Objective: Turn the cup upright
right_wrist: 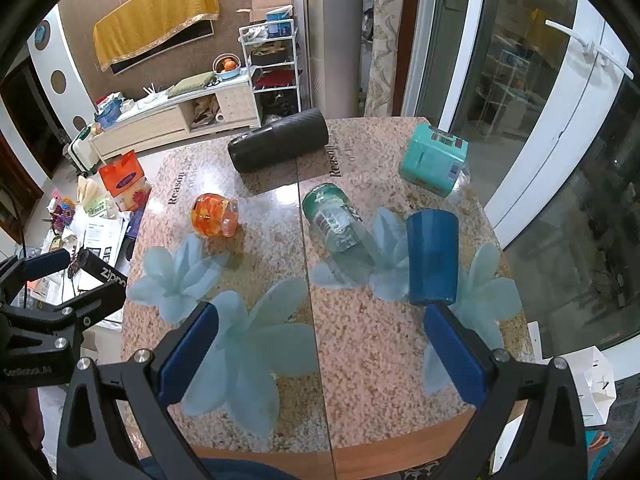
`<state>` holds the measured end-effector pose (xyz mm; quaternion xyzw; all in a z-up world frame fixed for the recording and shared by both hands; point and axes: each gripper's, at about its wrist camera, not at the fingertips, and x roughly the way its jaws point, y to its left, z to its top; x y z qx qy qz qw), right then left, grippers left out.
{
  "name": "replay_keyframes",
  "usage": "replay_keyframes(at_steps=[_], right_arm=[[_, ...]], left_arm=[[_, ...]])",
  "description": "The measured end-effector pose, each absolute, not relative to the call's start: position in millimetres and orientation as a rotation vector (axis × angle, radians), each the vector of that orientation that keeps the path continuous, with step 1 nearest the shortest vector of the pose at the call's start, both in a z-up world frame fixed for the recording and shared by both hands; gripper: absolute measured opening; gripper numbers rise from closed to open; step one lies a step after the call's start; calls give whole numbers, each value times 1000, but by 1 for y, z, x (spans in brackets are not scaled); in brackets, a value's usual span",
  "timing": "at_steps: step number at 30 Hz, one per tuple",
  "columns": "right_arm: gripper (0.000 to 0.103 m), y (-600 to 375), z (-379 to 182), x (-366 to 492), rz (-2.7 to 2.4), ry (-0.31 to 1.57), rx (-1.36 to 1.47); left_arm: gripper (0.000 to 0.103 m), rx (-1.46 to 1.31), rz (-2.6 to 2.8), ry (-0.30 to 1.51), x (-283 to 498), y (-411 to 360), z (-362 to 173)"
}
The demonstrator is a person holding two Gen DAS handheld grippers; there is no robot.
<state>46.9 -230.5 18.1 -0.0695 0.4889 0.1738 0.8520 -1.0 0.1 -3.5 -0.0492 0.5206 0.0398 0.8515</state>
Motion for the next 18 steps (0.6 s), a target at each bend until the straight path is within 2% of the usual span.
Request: replay_keyframes(at_steps=[18], right_arm=[[103,-227,24,57,422,1044,-129]], left_arm=[[103,-112,65,1095,5,7,3]])
